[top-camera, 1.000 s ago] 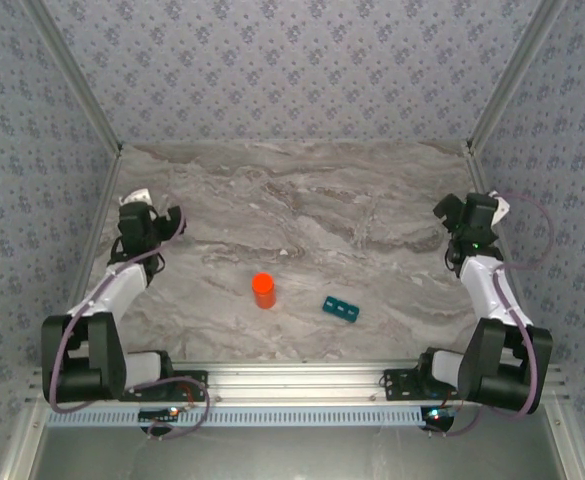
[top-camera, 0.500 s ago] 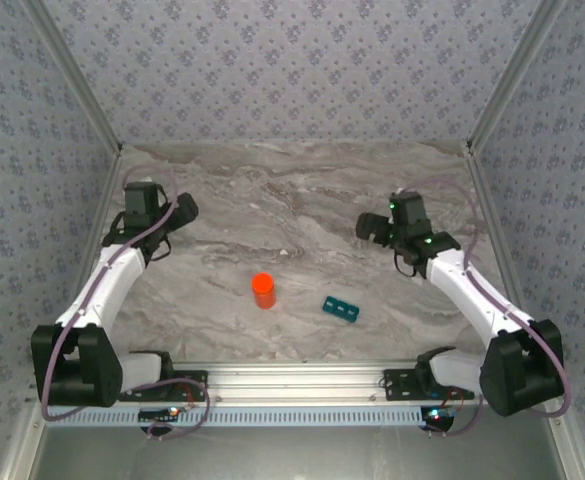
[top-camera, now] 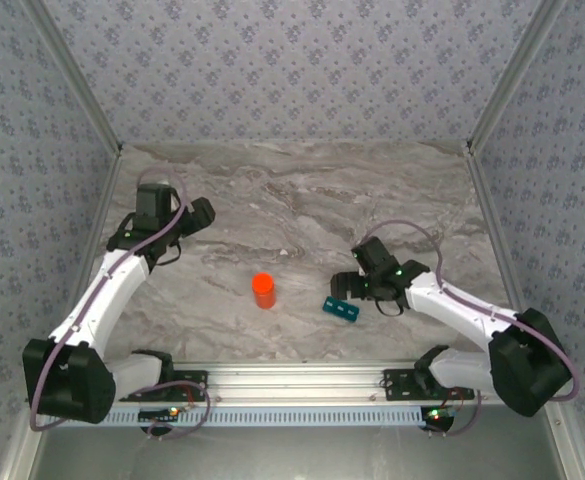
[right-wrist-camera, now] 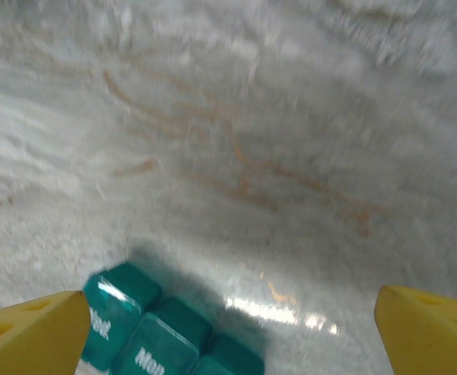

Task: Sort the pills into containers

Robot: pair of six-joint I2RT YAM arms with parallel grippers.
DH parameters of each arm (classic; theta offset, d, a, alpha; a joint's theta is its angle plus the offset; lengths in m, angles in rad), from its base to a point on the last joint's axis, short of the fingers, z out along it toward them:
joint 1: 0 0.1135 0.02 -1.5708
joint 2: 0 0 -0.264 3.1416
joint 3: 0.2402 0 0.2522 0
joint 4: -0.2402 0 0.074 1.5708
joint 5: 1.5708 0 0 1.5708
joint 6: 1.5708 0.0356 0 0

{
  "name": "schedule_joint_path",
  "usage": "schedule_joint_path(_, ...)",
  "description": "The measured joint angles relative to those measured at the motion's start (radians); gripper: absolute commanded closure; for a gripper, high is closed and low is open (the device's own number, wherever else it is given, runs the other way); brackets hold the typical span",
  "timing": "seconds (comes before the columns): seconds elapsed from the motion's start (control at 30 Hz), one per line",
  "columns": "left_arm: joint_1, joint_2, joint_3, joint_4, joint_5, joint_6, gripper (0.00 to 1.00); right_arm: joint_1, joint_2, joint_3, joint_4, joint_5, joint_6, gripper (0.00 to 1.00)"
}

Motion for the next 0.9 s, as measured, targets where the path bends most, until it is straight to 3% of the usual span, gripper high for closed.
schedule_joint_path(0.53,-0.016,0.004,0.0,-0.003,-0.001,0.003,0.02,0.164,-0.119,-0.119,-0.052,0.0,0.226,0.04)
schedule_joint_path(0.9,-0.017,0.016,0.0,-0.002,0.0,0.003,0.02,0.223,-0.063,-0.119,-0.013,0.0,0.292,0.05)
